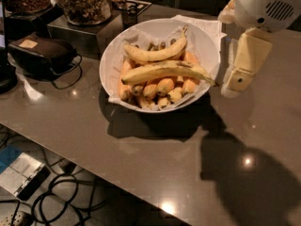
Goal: Pick banana from white bowl
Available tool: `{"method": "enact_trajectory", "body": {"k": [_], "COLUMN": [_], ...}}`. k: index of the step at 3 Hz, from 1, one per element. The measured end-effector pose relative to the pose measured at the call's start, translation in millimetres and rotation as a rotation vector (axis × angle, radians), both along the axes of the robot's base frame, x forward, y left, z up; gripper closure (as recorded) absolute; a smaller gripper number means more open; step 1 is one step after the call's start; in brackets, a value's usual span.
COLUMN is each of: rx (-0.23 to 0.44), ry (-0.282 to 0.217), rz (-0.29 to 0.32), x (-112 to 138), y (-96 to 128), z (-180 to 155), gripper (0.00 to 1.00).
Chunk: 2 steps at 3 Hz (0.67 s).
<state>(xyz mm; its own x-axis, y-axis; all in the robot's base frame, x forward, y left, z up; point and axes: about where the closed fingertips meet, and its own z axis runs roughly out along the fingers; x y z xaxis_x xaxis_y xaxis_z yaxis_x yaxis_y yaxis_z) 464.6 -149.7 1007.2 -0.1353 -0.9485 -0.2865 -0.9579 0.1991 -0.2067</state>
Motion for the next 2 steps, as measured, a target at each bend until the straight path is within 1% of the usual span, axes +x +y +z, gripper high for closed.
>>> {"method": "enact_trajectory", "body": {"k": [1,2], "rx": [0.043,0.077], "ry": [0.037,0.077], "rz": [-0.002,0.006], "x": [3.7,8.0], "y": [6.5,14.0], "z": [-2.2,-6.0], "gripper": [0.18,0.41]}}
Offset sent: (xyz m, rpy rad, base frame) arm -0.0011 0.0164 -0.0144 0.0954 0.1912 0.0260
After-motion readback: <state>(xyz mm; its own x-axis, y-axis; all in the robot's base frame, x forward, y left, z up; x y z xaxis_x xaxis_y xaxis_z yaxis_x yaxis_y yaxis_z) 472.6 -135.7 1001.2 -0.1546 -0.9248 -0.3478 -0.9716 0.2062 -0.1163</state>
